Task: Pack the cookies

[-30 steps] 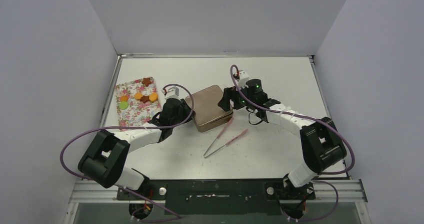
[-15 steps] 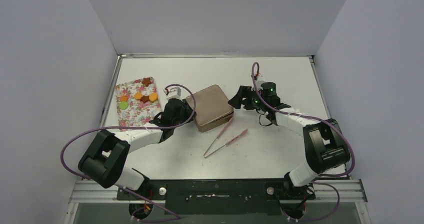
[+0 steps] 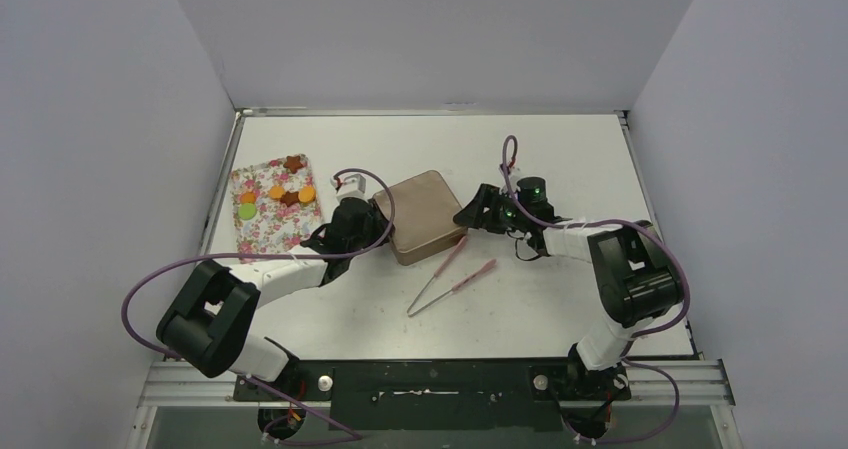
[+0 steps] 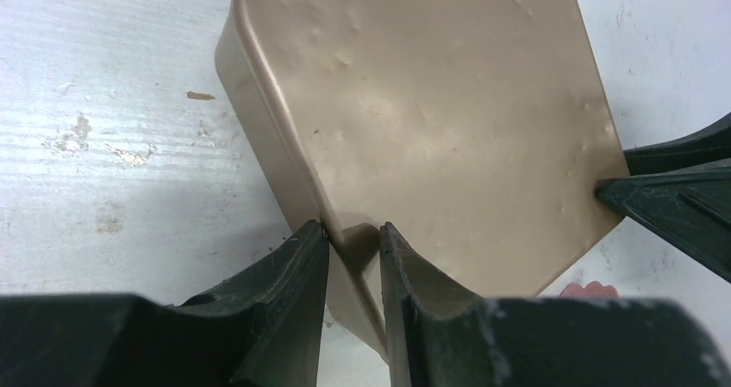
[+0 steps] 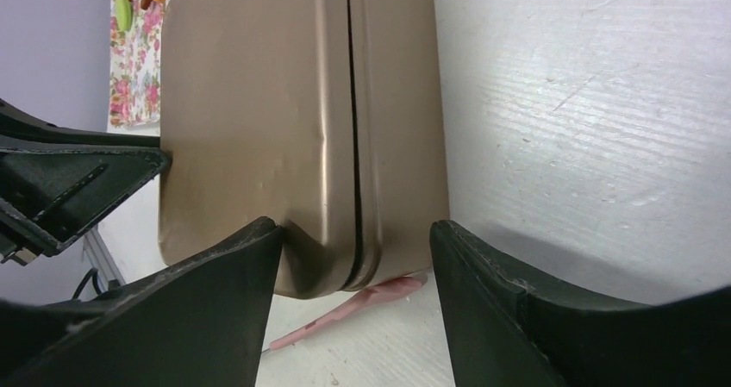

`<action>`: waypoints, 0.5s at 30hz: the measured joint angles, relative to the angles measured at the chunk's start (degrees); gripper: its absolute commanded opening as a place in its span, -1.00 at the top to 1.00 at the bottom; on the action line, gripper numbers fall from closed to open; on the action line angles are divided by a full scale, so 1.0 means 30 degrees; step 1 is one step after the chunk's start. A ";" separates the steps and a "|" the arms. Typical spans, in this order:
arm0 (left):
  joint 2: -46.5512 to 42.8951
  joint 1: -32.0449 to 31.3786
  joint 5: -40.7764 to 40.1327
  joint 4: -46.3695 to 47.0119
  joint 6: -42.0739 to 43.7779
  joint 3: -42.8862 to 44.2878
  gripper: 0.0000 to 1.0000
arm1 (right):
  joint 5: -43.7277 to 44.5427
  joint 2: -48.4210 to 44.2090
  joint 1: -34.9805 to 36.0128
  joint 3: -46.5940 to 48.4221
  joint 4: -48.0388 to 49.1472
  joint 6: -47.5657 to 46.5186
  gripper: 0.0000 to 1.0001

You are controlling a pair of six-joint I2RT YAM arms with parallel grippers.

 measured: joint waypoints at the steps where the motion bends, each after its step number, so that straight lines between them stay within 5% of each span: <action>1: 0.0000 -0.0051 -0.0022 -0.0022 0.0015 0.0029 0.45 | -0.0095 0.0000 0.0000 -0.0087 0.0197 0.0124 -0.21; 15: 0.0168 -0.0357 -0.0401 -0.0350 0.0080 0.0189 0.41 | -0.0838 0.0874 0.0109 -0.1173 0.3366 0.1865 0.12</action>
